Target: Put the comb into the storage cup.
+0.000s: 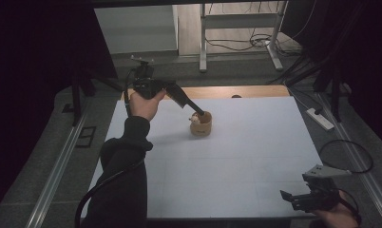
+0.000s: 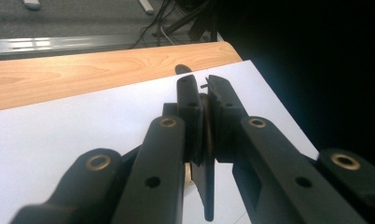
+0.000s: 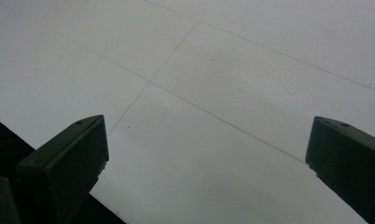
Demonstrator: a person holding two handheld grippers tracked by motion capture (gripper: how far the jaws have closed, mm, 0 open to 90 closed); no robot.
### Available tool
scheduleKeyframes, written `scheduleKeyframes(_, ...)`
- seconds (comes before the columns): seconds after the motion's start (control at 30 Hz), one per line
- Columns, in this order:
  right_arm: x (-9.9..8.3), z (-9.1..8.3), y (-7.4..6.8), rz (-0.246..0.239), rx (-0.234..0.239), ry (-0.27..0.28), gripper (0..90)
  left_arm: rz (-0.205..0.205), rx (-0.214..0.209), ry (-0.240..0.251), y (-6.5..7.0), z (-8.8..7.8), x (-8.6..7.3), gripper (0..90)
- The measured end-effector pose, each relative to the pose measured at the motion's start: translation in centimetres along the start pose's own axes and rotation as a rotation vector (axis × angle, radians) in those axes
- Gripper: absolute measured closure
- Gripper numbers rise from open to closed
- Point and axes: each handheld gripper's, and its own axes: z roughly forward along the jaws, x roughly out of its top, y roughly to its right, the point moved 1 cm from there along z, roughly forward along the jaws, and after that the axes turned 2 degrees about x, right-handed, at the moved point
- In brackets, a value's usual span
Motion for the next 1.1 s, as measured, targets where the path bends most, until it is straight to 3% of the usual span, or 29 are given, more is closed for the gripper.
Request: scheduleKeyframes(1.1, 0.0, 0.1, 0.0, -0.005, 0.009, -0.01, 0.0, -0.036, 0.007, -0.054, -1.4, 3.5, -1.1, 83.8)
